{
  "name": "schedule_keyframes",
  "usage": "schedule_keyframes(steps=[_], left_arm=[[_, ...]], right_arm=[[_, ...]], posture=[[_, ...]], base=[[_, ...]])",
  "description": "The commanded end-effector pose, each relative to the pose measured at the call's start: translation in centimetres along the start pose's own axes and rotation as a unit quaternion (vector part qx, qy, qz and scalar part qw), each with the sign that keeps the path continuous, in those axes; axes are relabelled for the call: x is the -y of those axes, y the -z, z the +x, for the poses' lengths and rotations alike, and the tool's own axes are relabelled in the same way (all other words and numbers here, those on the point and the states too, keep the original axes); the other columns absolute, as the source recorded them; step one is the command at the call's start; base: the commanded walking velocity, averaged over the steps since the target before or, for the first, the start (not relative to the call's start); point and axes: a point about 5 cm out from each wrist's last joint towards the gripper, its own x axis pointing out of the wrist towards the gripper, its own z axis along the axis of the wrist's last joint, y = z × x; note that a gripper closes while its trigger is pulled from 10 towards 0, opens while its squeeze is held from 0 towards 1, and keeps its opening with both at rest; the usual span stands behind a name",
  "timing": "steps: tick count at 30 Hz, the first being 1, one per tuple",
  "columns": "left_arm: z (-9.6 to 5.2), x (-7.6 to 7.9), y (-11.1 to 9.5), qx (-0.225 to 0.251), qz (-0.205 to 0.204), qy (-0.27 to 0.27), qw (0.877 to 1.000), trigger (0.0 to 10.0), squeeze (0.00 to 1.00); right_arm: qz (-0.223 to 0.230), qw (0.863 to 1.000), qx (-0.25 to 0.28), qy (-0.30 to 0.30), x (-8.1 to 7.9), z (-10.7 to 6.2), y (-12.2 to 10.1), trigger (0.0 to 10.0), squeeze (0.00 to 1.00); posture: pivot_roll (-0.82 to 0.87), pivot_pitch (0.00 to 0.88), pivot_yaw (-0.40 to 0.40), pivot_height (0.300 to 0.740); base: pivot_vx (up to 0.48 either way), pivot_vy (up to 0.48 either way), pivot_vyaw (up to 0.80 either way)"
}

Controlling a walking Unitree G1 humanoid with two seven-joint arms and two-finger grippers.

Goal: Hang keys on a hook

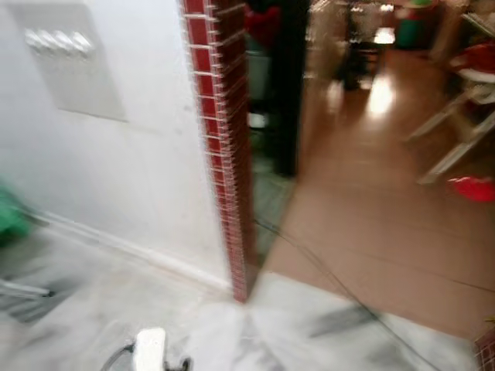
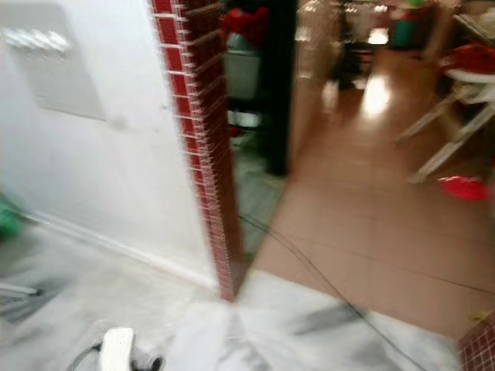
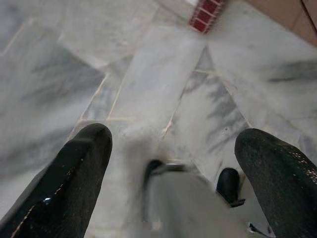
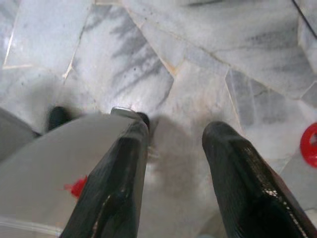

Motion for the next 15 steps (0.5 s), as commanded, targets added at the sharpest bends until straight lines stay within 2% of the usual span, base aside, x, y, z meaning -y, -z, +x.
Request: schedule_keyframes(steps=[1, 15], left_arm=[[-0.16, -1.20, -0.41, 0.003, 0.006, -0.017, 1.000, 10.0, 0.00], [-0.19, -1.27, -0.34, 0.002, 0.004, -0.019, 1.000, 10.0, 0.00]], right_arm=[[0.001, 1.000, 0.000, -0.014, -0.98, 0.10, -0.07, 10.0, 0.00], [-0.001, 1.000, 0.000, -0.015, -1.00, 0.12, -0.14, 10.0, 0.00]], posture=[[-0.07, 0.000, 0.037, 0.740], [-0.07, 0.000, 0.035, 0.740]], base=[[0.000, 0.472, 0.80], [0.000, 0.475, 0.80]])
